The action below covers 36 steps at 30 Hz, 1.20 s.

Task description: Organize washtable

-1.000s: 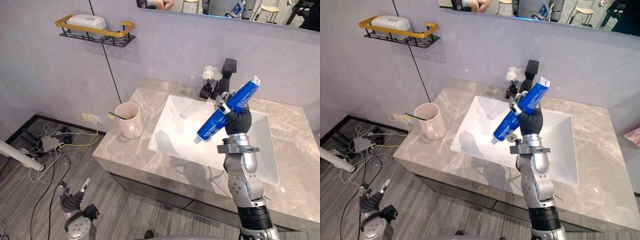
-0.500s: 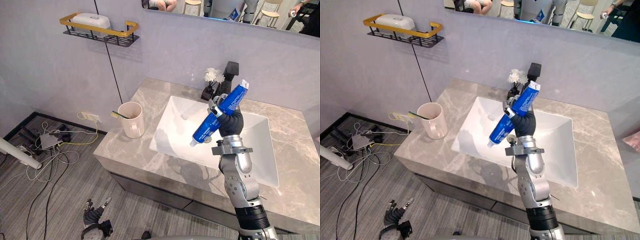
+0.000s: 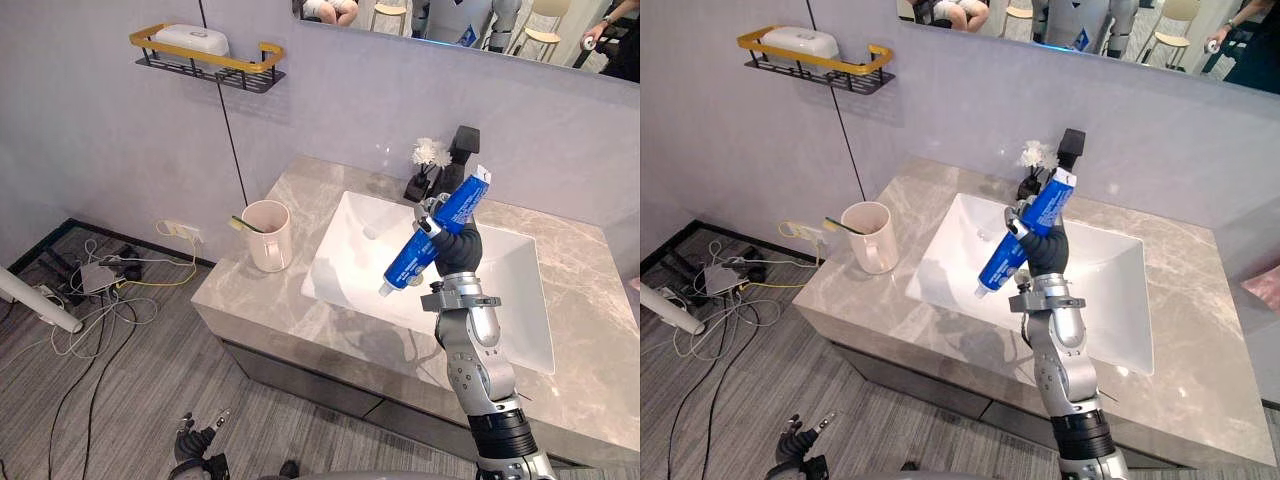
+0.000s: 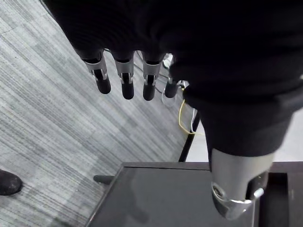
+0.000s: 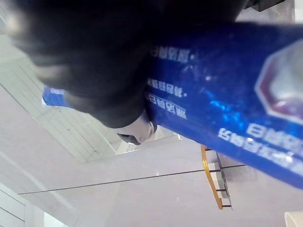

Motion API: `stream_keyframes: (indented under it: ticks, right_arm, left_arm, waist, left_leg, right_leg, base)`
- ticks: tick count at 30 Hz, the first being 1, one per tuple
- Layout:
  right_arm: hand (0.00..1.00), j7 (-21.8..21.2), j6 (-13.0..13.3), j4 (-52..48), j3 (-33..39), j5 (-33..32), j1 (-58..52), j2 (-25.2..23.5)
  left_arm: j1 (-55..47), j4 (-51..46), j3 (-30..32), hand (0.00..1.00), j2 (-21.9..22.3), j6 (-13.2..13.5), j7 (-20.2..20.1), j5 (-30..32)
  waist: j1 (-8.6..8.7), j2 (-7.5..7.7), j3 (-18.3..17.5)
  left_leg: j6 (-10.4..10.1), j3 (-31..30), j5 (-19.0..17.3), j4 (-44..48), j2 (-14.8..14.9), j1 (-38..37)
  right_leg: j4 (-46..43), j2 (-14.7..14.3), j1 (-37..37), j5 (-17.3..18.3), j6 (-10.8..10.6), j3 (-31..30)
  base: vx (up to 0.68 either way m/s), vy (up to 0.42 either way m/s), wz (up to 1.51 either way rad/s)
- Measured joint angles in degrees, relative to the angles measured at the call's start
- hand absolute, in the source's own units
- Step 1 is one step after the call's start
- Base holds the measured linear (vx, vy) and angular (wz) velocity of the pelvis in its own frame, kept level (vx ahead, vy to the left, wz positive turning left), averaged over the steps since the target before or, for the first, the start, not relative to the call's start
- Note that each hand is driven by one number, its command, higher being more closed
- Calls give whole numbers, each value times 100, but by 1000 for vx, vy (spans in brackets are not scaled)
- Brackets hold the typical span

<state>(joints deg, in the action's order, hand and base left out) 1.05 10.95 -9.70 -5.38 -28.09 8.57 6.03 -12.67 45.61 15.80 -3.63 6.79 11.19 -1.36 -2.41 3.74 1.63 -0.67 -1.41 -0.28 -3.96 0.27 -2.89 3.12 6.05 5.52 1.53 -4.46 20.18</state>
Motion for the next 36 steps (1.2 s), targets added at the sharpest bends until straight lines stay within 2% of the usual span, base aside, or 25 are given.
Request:
stream_keyframes:
  ticks: [1, 8, 17, 22, 29, 31, 32, 36]
  right_arm:
    - [100, 12, 0, -3, 1, 123, 1, -5]
    - [100, 12, 0, -3, -6, 136, 2, -5]
    - [100, 22, -1, -81, -8, 166, 132, 14]
    - [100, 49, -1, -79, -12, 169, 169, 19]
    - [100, 175, 3, -51, -186, 238, 996, 45]
    - [100, 198, 3, -9, -320, 356, 1139, 100]
    - [100, 217, 3, 22, -385, 396, 1213, 134]
    - [100, 263, 1, 384, -569, 483, 1664, 125]
  left_arm:
    - [23, 118, -63, 0, -4, -1, -1, 202]
    - [19, 123, -105, 0, -4, 0, -5, 201]
    - [26, 230, -751, 0, -1, 21, -172, 167]
    - [28, 230, -955, 0, -101, 65, -237, 86]
    - [27, 230, -1068, 0, -134, 91, -236, -22]
    - [28, 230, -1071, 0, -134, 103, -236, -24]
    - [35, 230, -1075, 0, -134, 106, -236, -24]
    - [22, 233, -1075, 0, -144, 109, -234, -25]
  waist:
    - [2, -118, 303]
    - [-9, -123, 306]
    - [5, -244, 381]
    - [4, -244, 381]
    - [-31, -243, 381]
    - [-74, -240, 379]
    - [-151, -238, 378]
    - [-188, -229, 372]
  left_leg:
    - [-4, 8, -4, 0, 23, -1]
    - [-21, 90, -16, -3, 49, -37]
    - [-65, 239, -31, -120, 175, -156]
    - [-72, 170, -27, -132, 190, -130]
    - [-73, 62, -22, -120, 161, -86]
    - [-75, 6, -18, -118, 159, -75]
    - [-76, 0, -17, -118, 160, -71]
    - [-103, -136, 20, -117, 161, -3]
  right_leg:
    - [2, -22, 0, 7, 3, -5]
    - [0, -43, 1, 7, 4, -85]
    - [-98, -152, -2, 64, 90, -271]
    - [-99, -176, -2, 95, 120, -236]
    - [-102, -180, 15, 97, 123, -199]
    - [-105, -180, 33, 97, 123, -163]
    - [-105, -182, 32, 101, 129, -155]
    - [-106, -187, 32, 114, 146, -103]
  base:
    - [0, 0, 0]
    - [0, 0, -4]
    - [-29, -16, -10]
    - [4, -6, 6]
    - [-7, 7, 9]
    - [-13, 4, 14]
    - [-17, 0, 11]
    - [-22, -7, 19]
